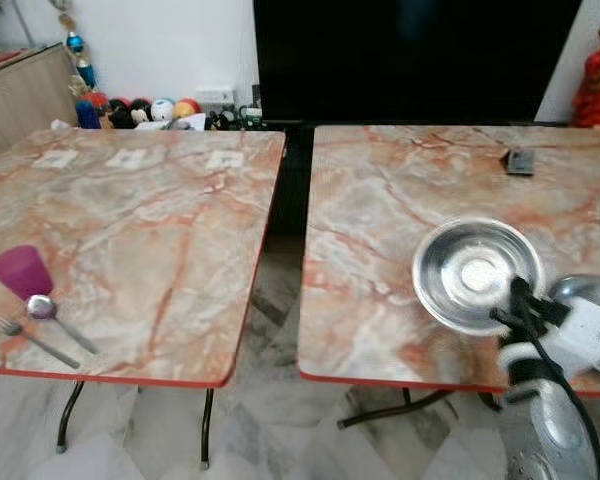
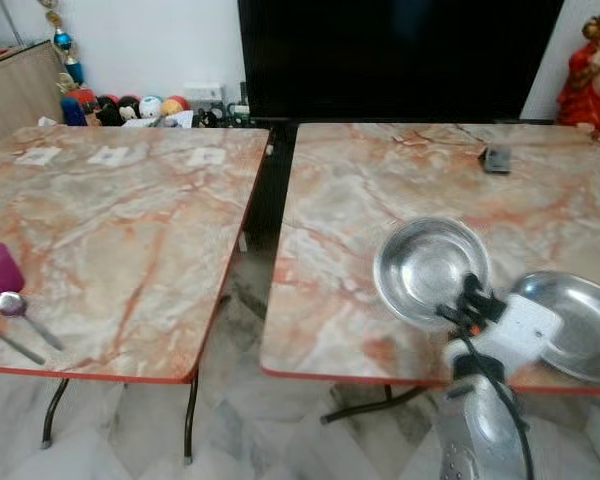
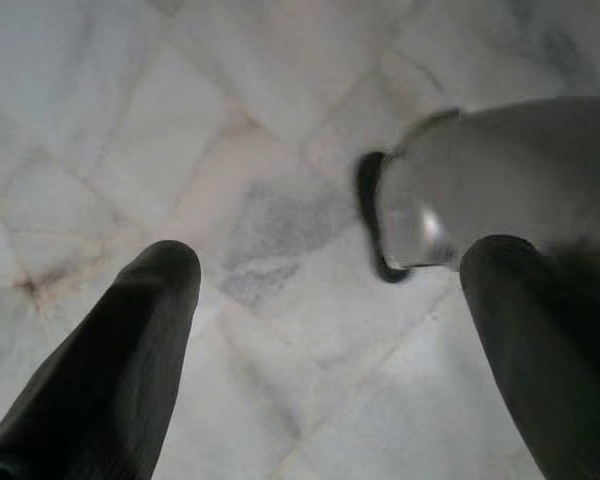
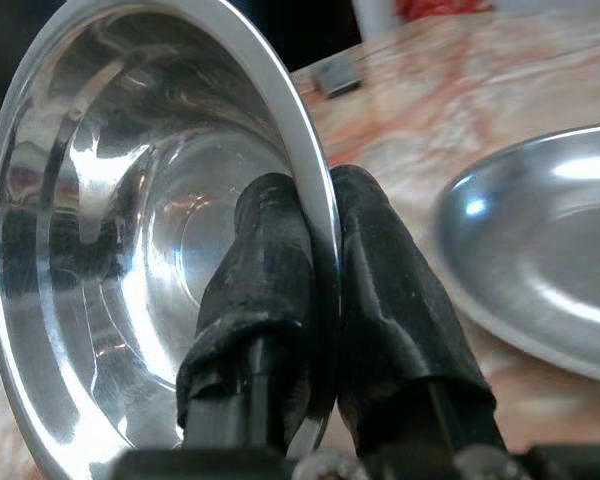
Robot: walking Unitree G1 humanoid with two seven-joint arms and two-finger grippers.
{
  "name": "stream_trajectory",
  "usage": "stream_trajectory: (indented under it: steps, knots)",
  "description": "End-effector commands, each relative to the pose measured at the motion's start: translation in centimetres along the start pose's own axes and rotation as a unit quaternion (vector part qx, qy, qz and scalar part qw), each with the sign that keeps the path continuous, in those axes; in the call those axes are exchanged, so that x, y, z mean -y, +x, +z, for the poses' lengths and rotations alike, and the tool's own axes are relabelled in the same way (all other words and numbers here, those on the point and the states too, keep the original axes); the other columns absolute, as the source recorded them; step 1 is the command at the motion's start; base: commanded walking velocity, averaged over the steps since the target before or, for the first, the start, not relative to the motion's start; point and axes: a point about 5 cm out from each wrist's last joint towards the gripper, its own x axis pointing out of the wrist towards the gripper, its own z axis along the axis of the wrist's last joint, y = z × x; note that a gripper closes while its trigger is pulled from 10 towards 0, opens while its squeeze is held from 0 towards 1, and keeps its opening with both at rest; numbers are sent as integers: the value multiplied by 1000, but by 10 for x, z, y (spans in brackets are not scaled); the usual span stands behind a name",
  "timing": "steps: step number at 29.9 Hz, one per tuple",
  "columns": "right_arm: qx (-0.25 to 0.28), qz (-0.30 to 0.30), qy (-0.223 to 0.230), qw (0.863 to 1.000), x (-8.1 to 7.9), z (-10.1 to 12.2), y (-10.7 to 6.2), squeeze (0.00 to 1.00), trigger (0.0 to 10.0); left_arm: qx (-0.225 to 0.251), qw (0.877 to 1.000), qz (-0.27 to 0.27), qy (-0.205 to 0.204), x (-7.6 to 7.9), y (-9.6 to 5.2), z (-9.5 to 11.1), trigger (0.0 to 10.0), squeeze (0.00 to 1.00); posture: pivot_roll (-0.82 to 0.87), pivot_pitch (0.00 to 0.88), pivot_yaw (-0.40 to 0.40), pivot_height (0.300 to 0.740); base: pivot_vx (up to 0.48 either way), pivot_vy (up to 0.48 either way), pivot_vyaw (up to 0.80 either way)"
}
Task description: Setting the table
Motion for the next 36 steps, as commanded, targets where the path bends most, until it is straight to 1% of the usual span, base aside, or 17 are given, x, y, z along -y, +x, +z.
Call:
stream_trajectory:
  steps: [1, 3, 9, 12, 16, 17, 21, 24, 27, 28, 29, 32, 35, 36]
  knots:
    - [9, 3, 21, 1000, -8, 5, 1, 0, 10000, -8, 1000, 0, 8, 0, 0, -3, 10000, 0, -49, 16, 26, 740, 0, -281, 0]
    - [10, 3, 13, 1000, -8, 5, 2, 0, 10000, -7, 1000, -1, 10, 1, 0, 0, 10000, 0, -51, 13, 26, 740, 0, -281, 0]
    - [14, -2, 17, 1000, -8, 6, 5, 0, 10000, -4, 1000, -2, 12, -1, 1, 4, 10000, 0, -48, 0, 28, 740, 0, -279, 0]
    - [15, -21, 24, 999, -4, 5, 6, 0, 10000, -3, 1000, 0, 13, -5, 1, 5, 10000, 0, -48, 0, 29, 740, 0, -277, 0]
    - [7, -65, 53, 996, 3, 3, 9, 0, 10000, -4, 1000, 4, 13, -9, 0, 4, 10000, 0, -43, 0, 29, 740, 0, -278, 0]
    - [7, -65, 53, 996, 3, 3, 9, 0, 10000, -4, 1000, 4, 13, -9, 0, 4, 10000, 0, -43, 0, 29, 740, 0, -289, 0]
    - [4, -83, 57, 995, 5, 2, 8, 0, 10000, -5, 1000, 6, 9, -9, 1, 4, 10000, 0, -40, 0, 29, 740, 0, 0, 0]
    - [-9, -135, 90, 987, 15, -3, 6, 0, 10000, -3, 1000, 2, 10, -2, 2, 7, 10000, 0, -39, 8, 32, 740, 0, 0, 0]
    - [-21, -157, 104, 982, 19, -7, 6, 0, 10000, -1, 1000, -1, 10, 3, 4, 11, 10000, 0, -37, 14, 33, 740, 0, 0, 0]
    - [-21, -157, 104, 982, 19, -7, 6, 0, 10000, -1, 1000, -1, 10, 3, 4, 11, 10000, 0, -37, 14, 33, 740, 0, 0, 0]
    - [-34, -161, 108, 980, 19, -10, 6, 0, 10000, 1, 1000, -1, 10, 4, 5, 16, 10000, 0, -36, 16, 33, 740, 0, 0, 0]
    - [-41, -153, 116, 981, 13, -11, 6, 0, 10000, 4, 1000, 0, 9, 3, 6, 21, 10000, 0, -37, 18, 36, 740, 0, 0, 0]
    - [-45, -159, 120, 979, 12, -12, 5, 0, 10000, 6, 1000, 2, 9, 1, 7, 24, 10000, 0, -38, 19, 38, 740, 0, 0, 0]
    - [-44, -168, 127, 977, 13, -12, 4, 0, 10000, 7, 1000, 3, 9, -2, 7, 25, 10000, 0, -39, 19, 39, 740, 0, 0, 0]
